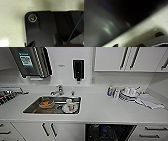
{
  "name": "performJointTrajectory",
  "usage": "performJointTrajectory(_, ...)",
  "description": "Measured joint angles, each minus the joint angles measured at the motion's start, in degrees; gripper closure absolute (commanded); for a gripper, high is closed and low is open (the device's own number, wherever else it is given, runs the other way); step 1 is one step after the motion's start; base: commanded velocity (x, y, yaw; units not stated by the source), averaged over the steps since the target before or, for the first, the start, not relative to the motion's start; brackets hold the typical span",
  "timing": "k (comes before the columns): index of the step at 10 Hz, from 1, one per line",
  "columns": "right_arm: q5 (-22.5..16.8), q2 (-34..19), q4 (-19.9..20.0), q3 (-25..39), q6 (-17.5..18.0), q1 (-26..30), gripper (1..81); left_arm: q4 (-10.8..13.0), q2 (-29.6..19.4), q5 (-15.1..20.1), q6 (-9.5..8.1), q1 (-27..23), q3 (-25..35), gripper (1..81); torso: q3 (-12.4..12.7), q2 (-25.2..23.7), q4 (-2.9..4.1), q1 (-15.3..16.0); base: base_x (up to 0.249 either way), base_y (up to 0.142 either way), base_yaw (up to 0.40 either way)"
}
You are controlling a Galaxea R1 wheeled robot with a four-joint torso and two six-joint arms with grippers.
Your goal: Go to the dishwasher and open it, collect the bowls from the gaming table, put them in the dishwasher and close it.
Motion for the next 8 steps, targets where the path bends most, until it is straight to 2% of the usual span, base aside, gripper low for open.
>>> performJointTrajectory(3, -2.12, -2.16, -0.12, 4.46, -1.10, 8.59, 1.0, 0.02, -0.02, -0.02, 0.00, 0.00, 0.00, 1.0, 0.02, -0.05, -0.05, -0.15, 0.000, 0.000, 0.000)
performJointTrajectory(5, -6.10, -1.18, 1.71, 4.77, 1.57, 18.08, 1.0, 0.00, 0.00, 0.05, 0.00, 0.04, 0.00, 1.0, 0.00, -0.02, -0.02, -0.09, 0.000, 0.000, 0.000)
performJointTrajectory(6, -7.19, -0.61, 2.22, 6.31, 1.55, 18.44, 1.0, 0.02, 0.00, -0.04, 0.00, -0.11, 0.00, 1.0, -0.02, 0.00, -0.02, -0.07, 0.000, 0.000, 0.000)
performJointTrajectory(8, -9.76, -1.00, 2.54, 6.14, 0.98, 14.28, 1.0, 0.02, 0.21, 0.00, 0.00, -0.07, -0.06, 1.0, -0.05, 0.00, -0.02, -0.05, 0.000, 0.000, 0.000)
